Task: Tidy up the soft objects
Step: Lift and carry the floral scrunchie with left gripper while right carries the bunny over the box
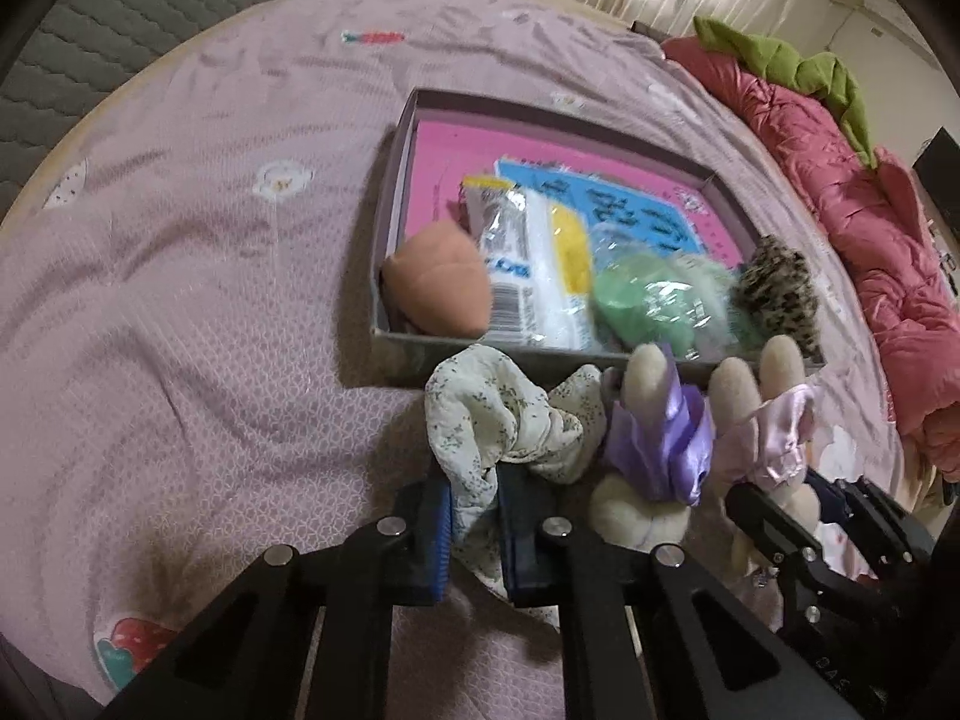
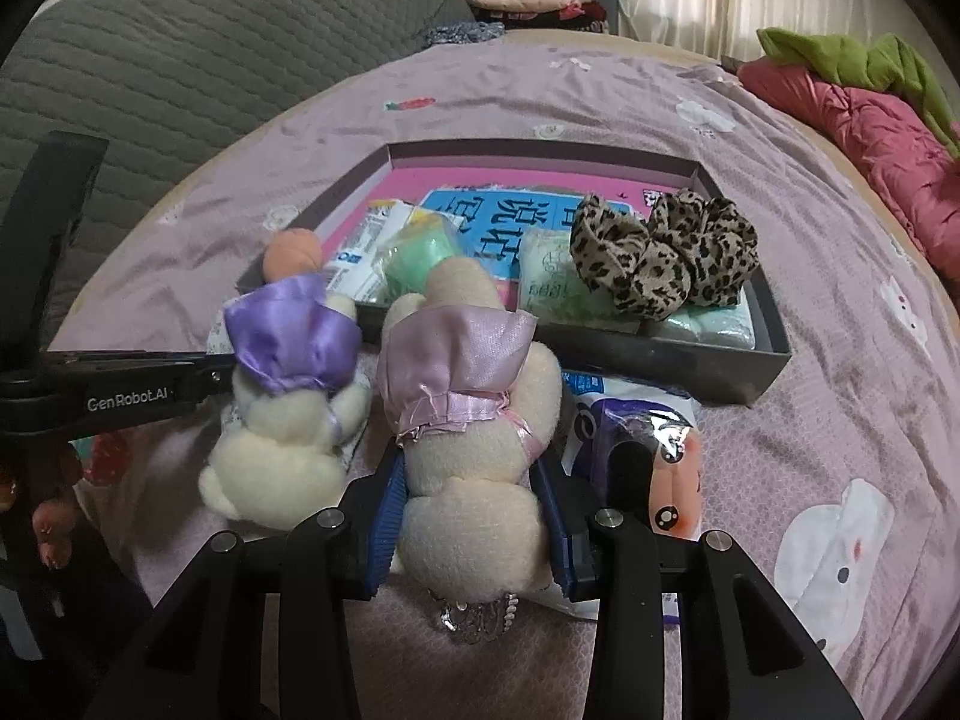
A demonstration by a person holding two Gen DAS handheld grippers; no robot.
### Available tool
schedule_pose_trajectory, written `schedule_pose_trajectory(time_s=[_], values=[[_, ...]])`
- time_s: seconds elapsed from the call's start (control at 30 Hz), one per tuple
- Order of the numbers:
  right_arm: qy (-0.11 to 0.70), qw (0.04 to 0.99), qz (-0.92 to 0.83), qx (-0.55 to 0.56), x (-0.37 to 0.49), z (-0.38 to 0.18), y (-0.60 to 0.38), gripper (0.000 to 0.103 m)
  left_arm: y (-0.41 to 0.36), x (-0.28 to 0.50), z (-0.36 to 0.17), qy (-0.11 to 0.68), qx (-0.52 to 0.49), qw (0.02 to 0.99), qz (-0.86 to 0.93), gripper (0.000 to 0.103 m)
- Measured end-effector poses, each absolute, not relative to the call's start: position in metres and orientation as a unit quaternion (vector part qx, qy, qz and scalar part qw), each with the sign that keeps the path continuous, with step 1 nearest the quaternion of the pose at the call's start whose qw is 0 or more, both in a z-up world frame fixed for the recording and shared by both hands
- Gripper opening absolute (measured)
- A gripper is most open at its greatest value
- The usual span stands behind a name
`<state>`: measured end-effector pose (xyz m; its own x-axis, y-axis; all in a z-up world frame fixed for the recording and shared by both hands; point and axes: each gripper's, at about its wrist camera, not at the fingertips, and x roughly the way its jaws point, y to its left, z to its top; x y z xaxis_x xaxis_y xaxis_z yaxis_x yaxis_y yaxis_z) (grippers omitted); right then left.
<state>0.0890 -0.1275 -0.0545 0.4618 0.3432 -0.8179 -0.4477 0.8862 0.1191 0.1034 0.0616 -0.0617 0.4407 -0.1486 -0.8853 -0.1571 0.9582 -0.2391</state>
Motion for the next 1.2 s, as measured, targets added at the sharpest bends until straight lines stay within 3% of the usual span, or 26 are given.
schedule_pose_trajectory(time_s=[1.2], values=[[0.415,0.881,0.225,-0.036,0.068,0.0,-0.144,0.042,0.055,0.079,0.022,0.457,-0.136,0.879,-0.011,0.013]])
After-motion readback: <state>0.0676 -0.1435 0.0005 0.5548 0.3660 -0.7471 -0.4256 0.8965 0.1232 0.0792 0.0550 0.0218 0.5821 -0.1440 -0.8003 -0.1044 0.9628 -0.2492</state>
